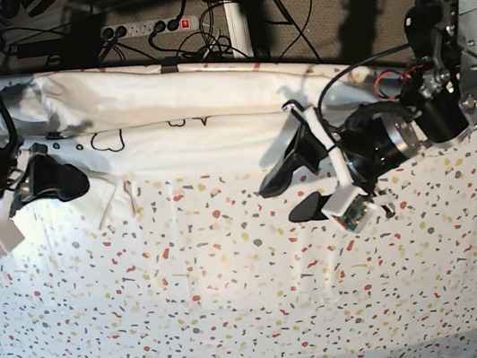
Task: Fold the T-shirt properly
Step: 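Open the right gripper and move it back over the folded shirt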
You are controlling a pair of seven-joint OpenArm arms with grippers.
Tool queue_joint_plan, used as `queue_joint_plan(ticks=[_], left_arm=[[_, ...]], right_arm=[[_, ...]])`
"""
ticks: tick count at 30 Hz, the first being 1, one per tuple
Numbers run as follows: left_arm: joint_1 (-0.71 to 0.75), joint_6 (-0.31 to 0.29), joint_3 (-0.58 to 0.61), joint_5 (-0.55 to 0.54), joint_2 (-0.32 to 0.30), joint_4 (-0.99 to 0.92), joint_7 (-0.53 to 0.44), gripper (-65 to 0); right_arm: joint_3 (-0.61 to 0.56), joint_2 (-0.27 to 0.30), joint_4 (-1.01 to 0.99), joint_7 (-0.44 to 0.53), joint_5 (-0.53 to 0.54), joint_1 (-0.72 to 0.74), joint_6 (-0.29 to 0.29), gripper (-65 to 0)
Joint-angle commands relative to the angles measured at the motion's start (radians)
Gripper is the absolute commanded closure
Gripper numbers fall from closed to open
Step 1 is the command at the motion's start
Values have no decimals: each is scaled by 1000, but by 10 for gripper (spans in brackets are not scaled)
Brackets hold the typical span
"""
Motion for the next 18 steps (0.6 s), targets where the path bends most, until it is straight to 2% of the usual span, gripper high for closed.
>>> queue_joint_plan(ticks=[1,3,6,8,12,15,18], left_arm=[[-19,3,-7,-19,-3,16,-24,-296],[-19,3,-7,-18,-3,16,-25,-296],[-19,3,-7,-18,-3,16,-24,-296],[-19,3,-7,-18,-3,16,-24,-296],[-19,3,-7,-19,-3,16,-24,-296],[-19,3,-7,-18,-3,16,-24,-296],[-19,3,-7,-18,-3,16,-24,-296]], right_arm=[[26,21,14,20,-6,21,4,0],[46,26,14,26,-92,31,4,0],[8,56,14,56,-196,32,4,-161],[-61,85,14,88,-275,32,4,-207],[-263,136,14,224,-502,46,4,-208],[-417,146,14,307,-712,86,4,-208],[-557,146,13,348,-815,126,4,-208]])
